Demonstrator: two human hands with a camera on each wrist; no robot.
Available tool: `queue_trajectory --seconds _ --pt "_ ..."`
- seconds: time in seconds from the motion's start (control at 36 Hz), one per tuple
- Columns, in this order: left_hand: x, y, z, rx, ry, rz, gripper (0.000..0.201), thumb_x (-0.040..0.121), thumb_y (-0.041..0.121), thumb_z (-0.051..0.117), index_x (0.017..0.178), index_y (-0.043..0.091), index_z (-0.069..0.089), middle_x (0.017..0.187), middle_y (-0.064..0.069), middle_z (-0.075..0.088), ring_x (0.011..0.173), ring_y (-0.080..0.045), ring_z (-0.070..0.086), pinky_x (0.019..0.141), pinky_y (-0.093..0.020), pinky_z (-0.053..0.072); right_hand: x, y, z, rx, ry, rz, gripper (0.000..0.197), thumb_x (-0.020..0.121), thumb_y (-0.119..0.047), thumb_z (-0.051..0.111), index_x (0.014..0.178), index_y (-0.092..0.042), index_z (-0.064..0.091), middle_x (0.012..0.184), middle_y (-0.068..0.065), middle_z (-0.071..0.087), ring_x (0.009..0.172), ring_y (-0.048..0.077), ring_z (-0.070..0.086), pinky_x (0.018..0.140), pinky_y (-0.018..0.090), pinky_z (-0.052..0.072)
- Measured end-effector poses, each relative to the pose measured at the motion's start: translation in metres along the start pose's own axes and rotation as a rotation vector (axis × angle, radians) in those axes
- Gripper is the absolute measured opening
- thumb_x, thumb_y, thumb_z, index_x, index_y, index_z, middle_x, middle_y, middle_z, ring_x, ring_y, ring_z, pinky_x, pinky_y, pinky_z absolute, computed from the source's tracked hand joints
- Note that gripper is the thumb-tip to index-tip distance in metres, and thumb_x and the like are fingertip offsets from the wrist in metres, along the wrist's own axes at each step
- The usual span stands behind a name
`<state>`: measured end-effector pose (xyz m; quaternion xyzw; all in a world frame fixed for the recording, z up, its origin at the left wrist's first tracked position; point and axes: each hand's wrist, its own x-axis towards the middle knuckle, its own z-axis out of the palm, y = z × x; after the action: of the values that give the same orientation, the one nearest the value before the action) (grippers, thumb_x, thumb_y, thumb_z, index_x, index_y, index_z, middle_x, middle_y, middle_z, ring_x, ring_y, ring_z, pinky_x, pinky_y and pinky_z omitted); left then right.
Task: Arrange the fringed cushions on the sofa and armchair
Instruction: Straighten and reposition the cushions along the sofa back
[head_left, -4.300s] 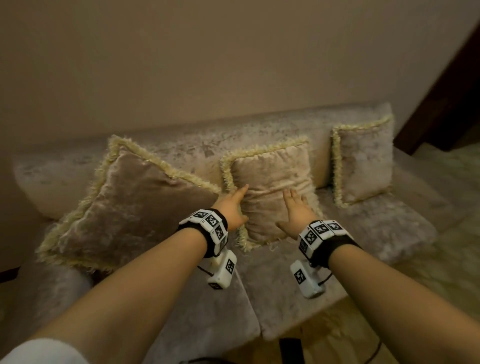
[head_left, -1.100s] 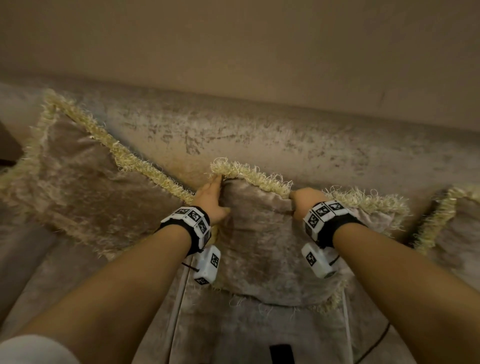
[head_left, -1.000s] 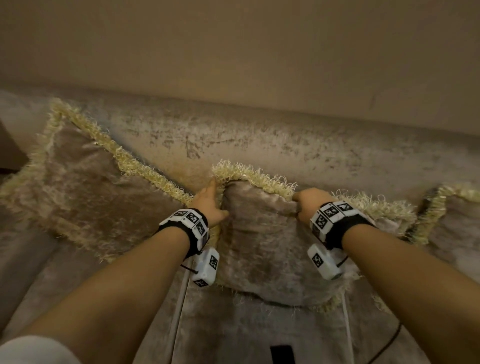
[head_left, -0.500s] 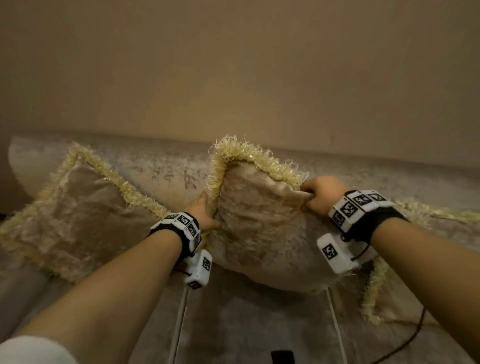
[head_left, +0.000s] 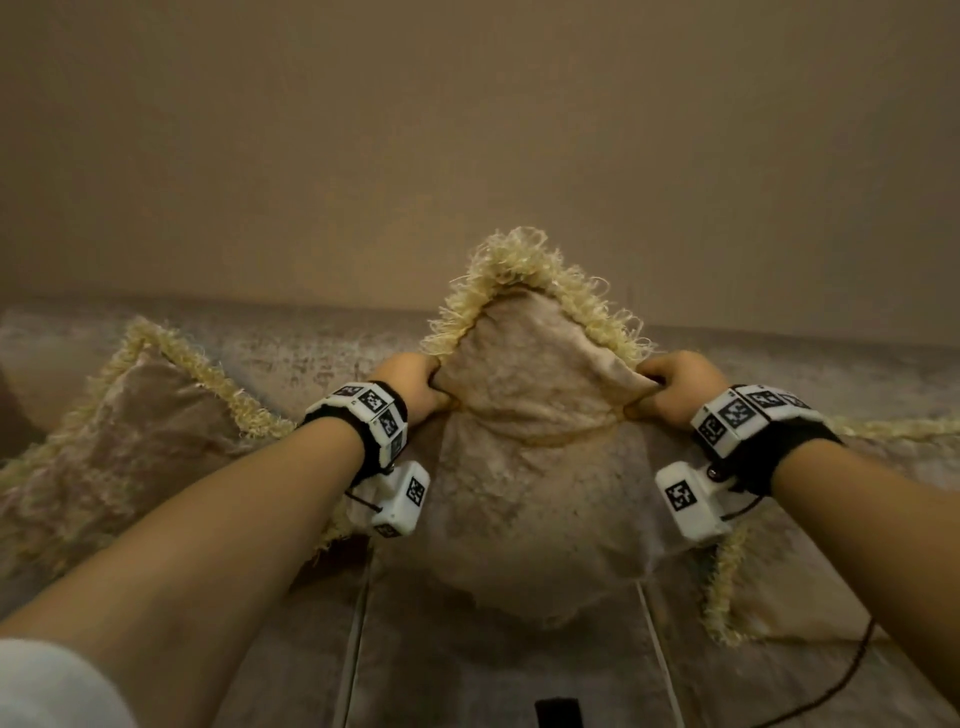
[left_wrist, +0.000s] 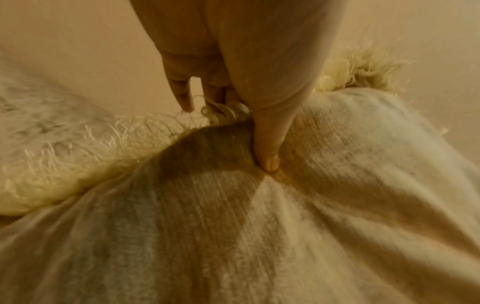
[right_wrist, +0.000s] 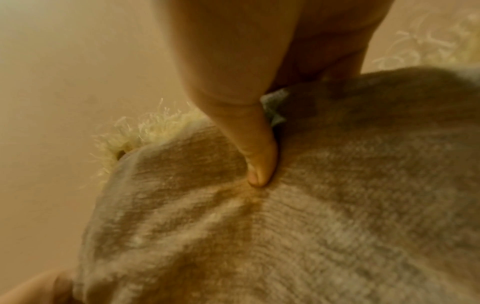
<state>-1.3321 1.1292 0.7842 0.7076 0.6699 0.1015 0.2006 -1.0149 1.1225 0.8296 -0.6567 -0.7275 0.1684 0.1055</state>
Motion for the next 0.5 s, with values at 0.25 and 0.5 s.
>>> queue_trajectory --seconds 0.25,0.5 --pt "0.011 0.032 -0.003 0.175 -0.018 0.064 0.025 0.086 0.031 0.067 0.075 0.013 0.055 0.071 -0.003 0.055 0.074 -0.026 0.056 0.061 -0.03 0.039 -0.007 0.036 0.026 0.086 -0.011 0.127 0.02 0.071 -0.019 0.082 0.089 -0.017 0.073 0.079 0.004 0.07 0.079 0.023 0.063 0.067 0.028 0.045" --pt "0.017 0.026 0.026 0.153 -0.078 -0.025 0.029 0.085 0.027 0.067 0.064 0.02 0.048 0.064 0.002 0.048 0.071 -0.023 0.053 0.06 -0.029 0.039 0.007 0.045 0.045 0.053 -0.066 0.151 0.024 0.072 -0.017 0.082 0.094 -0.013 0.075 0.086 0.008 0.073 0.083 0.026 0.065 0.076 0.034 0.052"
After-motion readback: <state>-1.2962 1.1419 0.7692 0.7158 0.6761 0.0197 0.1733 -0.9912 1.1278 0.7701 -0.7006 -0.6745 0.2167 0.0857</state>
